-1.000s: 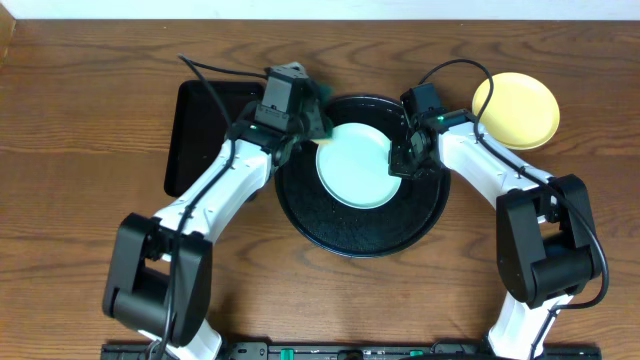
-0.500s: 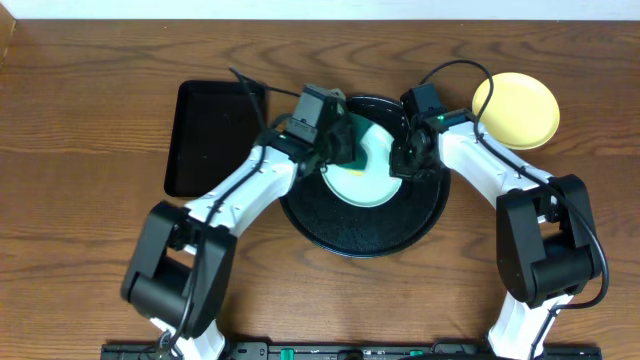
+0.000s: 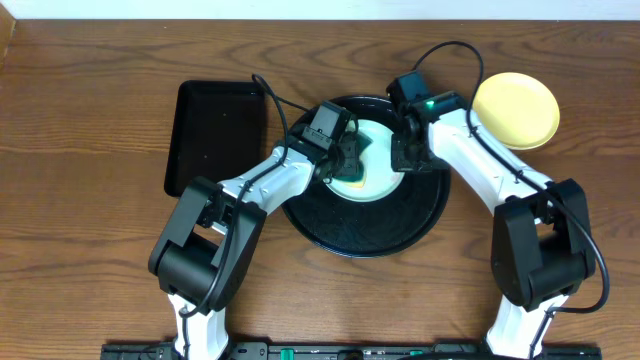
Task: Clean dirty plates on tray and stack at the side
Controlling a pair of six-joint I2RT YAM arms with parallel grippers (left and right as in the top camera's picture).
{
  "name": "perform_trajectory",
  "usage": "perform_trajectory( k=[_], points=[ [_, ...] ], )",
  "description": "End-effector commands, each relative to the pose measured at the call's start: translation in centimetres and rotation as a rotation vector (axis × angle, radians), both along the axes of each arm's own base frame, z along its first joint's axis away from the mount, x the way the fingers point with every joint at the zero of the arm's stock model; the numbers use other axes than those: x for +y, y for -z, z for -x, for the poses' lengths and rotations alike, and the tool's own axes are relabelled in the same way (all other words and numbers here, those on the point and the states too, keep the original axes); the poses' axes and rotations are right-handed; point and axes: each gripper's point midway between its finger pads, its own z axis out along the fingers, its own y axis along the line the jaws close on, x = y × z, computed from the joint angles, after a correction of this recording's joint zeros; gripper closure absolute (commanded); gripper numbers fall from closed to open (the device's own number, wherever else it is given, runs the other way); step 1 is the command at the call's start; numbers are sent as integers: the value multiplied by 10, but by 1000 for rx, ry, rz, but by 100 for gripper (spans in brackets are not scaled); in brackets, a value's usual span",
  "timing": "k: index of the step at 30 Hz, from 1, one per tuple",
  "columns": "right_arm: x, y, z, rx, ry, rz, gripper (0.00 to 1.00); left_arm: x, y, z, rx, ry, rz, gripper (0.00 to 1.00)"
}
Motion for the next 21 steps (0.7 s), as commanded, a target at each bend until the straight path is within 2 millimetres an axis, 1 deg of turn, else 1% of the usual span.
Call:
perform_trajectory(
  k=[1,3,4,6,8,11,13,16,19,20,21],
  points=[
    [-2,-6,-5,-25,-13,33,99,62,8,-21,-98,-165,-278,92],
    [-2,-5,-3,-18,-13,35,98,75,-2,-27,-142,-210,-335,92],
    [-1,-5,-2,-12,-14,30,95,82,-8,-30,-168,-234,-360,92],
    [-1,-4,-1,-5,-9,16,83,93,-26,-37,-220,-278,-393,92],
    [1,-4,-1,-2,-6,-5,72,98,-44,-41,-263,-306,-393,92],
    [5,-4,-5,-8,-2,-41,62,101,-75,-45,-316,-333,-352,92],
    [12,-4,-7,-13,-6,-77,58,105,-94,-47,-349,-352,-329,92],
    [20,-5,-10,-22,-12,-123,56,117,-119,-49,-388,-384,-306,92],
    [24,-5,-17,-47,-14,-140,52,135,-139,-51,-414,-431,-291,92],
    [26,-6,-22,-66,-15,-147,51,146,-147,-52,-424,-457,-287,92],
    [27,-5,-24,-74,-16,-151,50,152,-150,-53,-428,-470,-285,92]
  ],
)
